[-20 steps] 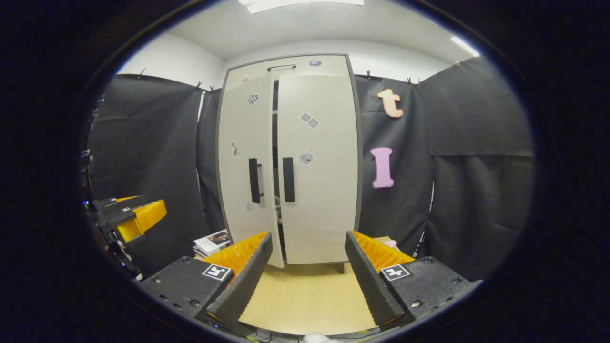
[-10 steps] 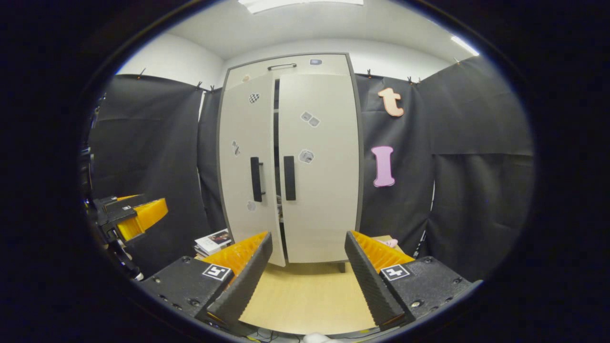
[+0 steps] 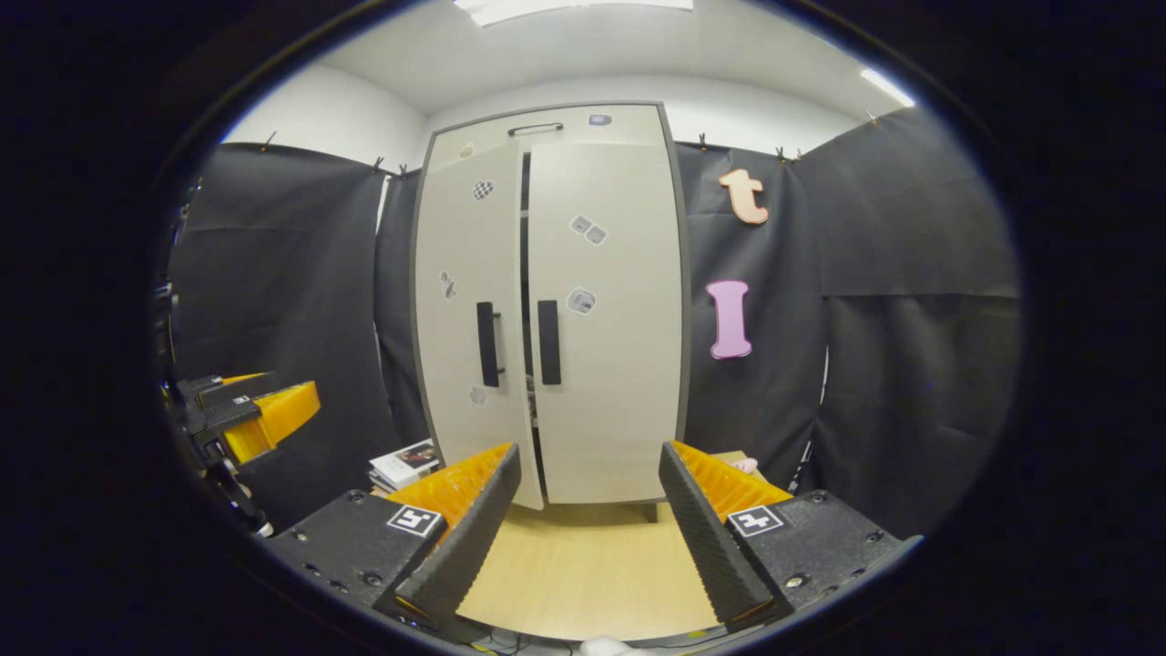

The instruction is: Grab one shoe with the right hand and put it into the shoe cabinet, grab the other shoe with the left hand and put it into the shoe cabinet; then close the right door with the right hand and the left door with the left hand.

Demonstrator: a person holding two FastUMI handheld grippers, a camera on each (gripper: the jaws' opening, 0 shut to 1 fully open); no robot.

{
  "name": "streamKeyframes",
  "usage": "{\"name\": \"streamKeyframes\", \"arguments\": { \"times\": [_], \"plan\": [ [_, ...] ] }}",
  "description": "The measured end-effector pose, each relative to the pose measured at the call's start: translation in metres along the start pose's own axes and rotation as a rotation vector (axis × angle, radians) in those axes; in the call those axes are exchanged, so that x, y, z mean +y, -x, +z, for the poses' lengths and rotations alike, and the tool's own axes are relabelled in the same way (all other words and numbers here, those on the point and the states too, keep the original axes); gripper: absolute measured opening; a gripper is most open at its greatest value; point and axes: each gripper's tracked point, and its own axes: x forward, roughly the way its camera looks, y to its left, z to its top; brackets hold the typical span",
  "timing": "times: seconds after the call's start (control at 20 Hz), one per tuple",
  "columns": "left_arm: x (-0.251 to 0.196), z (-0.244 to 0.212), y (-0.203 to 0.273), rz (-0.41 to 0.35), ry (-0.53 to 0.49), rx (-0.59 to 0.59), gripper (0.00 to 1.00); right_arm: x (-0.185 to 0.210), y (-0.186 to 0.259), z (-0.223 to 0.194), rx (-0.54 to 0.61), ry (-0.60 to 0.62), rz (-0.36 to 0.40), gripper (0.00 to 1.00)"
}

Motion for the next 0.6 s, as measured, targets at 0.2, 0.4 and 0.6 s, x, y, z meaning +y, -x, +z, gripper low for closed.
{"name": "streamKeyframes", "arguments": {
  "times": [0.2,0.4,0.6],
  "plan": [
    [-0.0018,0.0002,0.0011,-0.003,-0.001,0.000,0.96,-0.0015,-0.0002,0.0011,-0.004,-0.001,-0.003,0.99],
    [-0.0028,-0.0021,0.0007,-0.006,0.001,0.009,0.96,-0.0012,-0.0003,-0.0015,0.001,-0.003,0.000,0.99],
    [-0.0031,-0.0022,0.0036,-0.004,0.002,0.008,0.96,-0.0009,0.0011,-0.0036,0.005,-0.002,0.001,0.99]
  ]
}}
